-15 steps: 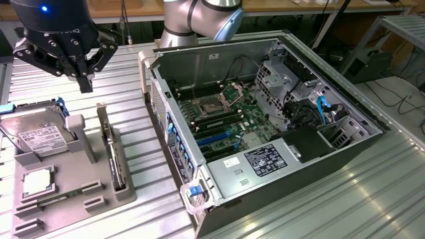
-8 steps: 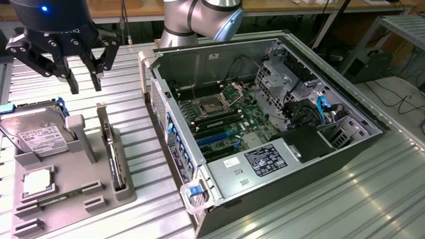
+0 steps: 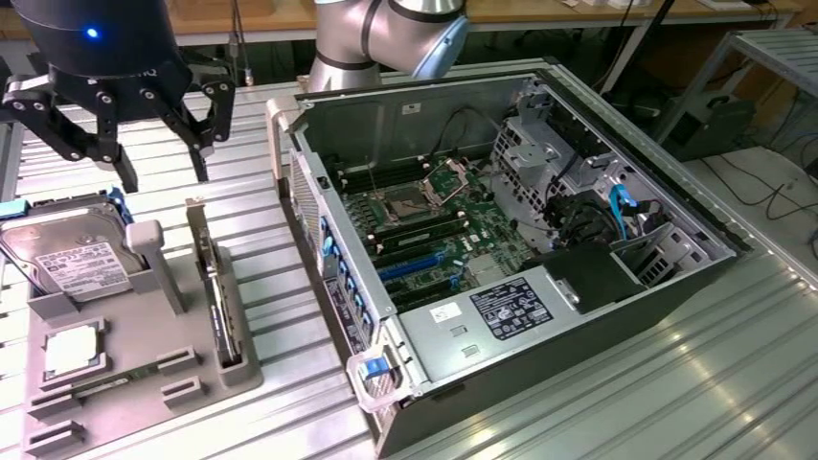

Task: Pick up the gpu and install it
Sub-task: 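Pick up the gpu and move the gpu toward the slot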

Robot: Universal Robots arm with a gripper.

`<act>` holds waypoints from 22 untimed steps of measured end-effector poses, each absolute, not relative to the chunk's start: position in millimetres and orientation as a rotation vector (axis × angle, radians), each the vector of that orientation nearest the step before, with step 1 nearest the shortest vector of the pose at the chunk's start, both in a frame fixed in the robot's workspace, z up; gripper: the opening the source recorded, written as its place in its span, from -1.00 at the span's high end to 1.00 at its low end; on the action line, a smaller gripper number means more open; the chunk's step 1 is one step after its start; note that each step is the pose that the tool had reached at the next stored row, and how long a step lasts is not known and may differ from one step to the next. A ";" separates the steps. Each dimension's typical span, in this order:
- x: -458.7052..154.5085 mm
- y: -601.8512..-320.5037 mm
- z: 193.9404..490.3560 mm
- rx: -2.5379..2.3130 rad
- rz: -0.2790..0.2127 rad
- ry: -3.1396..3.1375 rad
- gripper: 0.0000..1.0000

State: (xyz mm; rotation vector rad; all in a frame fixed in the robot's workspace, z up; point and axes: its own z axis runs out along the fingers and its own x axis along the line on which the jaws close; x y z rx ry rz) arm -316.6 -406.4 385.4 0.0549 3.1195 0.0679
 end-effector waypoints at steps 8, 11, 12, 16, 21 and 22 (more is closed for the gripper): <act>-316.5 -432.1 375.1 0.046 0.066 3.120 -0.20; -316.5 -441.2 369.8 0.046 0.066 3.120 -0.20; -316.5 -443.3 368.0 0.046 0.066 3.120 -0.20; -316.5 -447.7 359.8 0.046 0.066 3.120 -0.20; -316.6 -452.5 350.8 0.054 0.066 3.120 -0.20; -316.7 -452.7 349.0 0.062 0.066 3.119 -0.20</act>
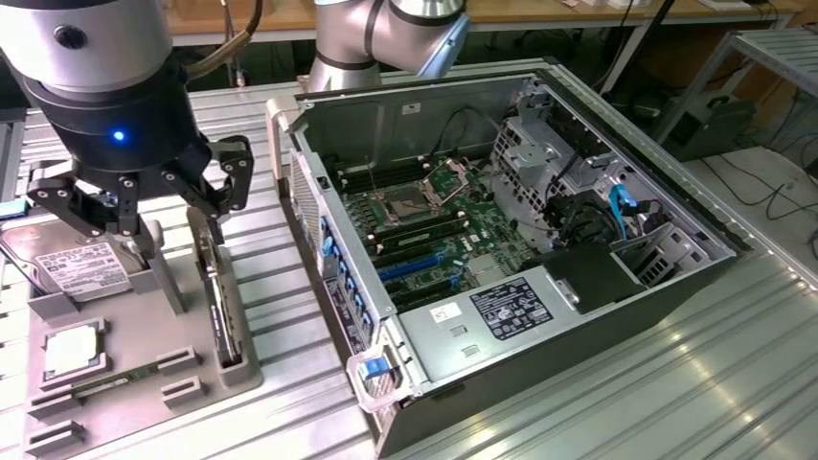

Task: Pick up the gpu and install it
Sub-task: 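Pick up the gpu and move the gpu toward the slot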

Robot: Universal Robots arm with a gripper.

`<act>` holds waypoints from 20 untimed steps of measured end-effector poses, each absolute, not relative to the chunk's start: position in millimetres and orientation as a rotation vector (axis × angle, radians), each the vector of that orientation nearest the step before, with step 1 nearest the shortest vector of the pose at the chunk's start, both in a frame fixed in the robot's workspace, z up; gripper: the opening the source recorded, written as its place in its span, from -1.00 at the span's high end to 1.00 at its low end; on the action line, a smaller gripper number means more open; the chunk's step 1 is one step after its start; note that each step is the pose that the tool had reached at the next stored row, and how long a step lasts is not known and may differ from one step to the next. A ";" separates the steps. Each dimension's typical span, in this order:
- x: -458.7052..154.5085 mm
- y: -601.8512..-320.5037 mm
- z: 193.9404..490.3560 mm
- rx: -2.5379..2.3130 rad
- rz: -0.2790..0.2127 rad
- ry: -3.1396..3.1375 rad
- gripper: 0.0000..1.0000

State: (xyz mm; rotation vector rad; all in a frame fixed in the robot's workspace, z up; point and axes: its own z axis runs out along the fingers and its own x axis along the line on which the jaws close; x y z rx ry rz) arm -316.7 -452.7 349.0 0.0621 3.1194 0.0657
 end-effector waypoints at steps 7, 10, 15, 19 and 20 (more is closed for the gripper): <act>-314.6 -453.1 333.8 0.088 0.065 3.118 -0.20; -314.1 -453.1 328.5 0.088 0.065 3.118 -0.20; -313.9 -453.1 317.5 0.088 0.065 3.118 -0.20; -313.8 -453.1 306.4 0.086 0.065 3.118 -0.20; -313.8 -453.2 304.6 0.082 0.065 3.119 -0.20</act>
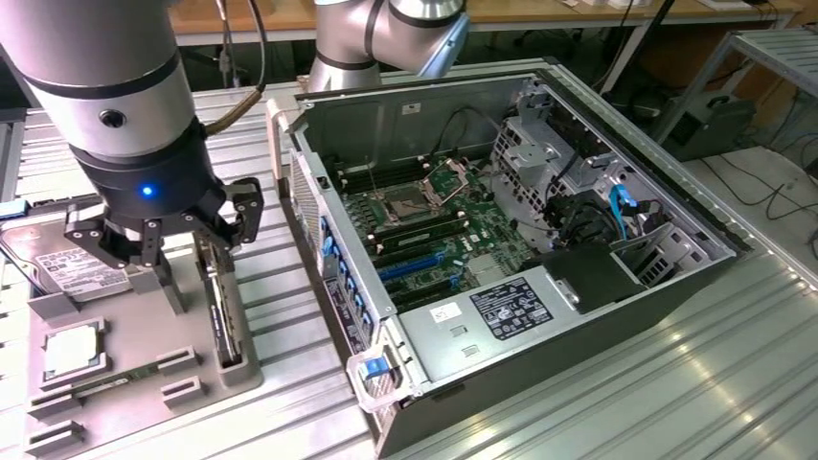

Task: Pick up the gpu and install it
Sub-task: 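Pick up the gpu and move the gpu toward the slot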

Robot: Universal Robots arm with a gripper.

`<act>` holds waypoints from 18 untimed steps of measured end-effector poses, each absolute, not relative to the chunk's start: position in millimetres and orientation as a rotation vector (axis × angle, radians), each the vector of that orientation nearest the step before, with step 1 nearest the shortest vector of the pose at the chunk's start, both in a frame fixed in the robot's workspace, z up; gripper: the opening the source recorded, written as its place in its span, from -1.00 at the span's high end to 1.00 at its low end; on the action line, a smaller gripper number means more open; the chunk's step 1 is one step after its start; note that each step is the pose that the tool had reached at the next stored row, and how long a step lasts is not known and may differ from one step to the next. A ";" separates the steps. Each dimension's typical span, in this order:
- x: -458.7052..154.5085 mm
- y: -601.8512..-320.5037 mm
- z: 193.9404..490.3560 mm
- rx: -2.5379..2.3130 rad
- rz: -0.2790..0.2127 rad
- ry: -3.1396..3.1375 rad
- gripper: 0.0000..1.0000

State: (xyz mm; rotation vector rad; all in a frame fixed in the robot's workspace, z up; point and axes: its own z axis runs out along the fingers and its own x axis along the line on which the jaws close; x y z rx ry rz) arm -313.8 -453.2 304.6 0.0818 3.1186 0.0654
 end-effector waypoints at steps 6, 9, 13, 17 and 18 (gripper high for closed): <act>-312.1 -453.2 293.7 0.066 0.066 3.119 -0.20; -310.2 -453.1 288.3 0.066 0.066 3.119 -0.20; -308.8 -453.1 278.3 0.066 0.066 3.119 -0.20; -308.5 -452.9 271.0 0.066 0.066 3.119 -0.20; -308.5 -452.8 269.2 0.066 0.066 3.119 -0.20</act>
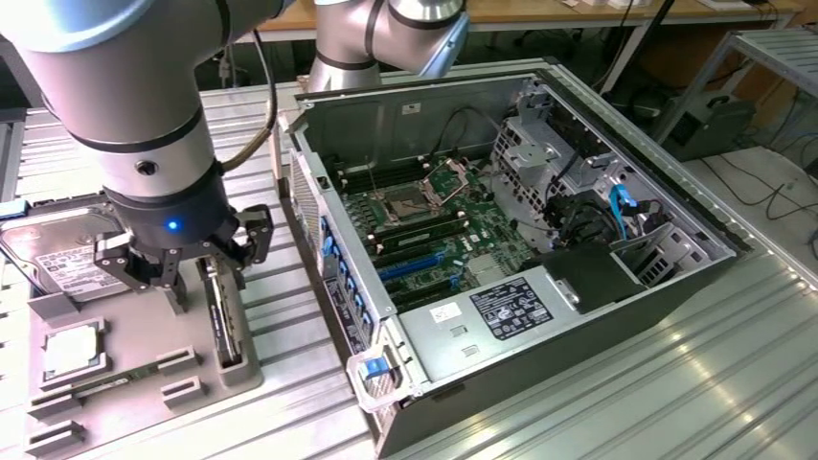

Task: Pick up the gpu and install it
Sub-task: 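Pick up the gpu and move the gpu toward the slot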

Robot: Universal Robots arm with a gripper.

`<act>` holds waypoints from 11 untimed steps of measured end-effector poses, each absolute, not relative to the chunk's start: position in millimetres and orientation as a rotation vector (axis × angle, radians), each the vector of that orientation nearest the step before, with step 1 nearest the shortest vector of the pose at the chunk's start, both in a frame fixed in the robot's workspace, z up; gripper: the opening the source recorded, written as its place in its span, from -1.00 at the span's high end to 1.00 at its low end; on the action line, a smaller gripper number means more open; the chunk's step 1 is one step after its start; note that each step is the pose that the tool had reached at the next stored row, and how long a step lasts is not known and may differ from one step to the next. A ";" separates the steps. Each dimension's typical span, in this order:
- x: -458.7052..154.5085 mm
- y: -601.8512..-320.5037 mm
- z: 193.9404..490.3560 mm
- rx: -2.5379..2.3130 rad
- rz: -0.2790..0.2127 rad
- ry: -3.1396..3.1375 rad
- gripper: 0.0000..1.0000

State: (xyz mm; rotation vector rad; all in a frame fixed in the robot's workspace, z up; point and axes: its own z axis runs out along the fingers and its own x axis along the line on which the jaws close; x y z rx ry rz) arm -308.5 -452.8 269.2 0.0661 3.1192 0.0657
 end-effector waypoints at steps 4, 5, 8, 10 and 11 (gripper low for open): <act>-308.5 -452.8 261.9 0.066 0.066 3.119 -0.20; -308.5 -452.8 260.2 0.066 0.066 3.119 -0.20; -308.5 -452.8 252.9 0.066 0.066 3.119 -0.20; -308.5 -452.8 245.7 0.066 0.066 3.119 -0.20; -308.5 -452.8 243.9 0.066 0.066 3.119 -0.20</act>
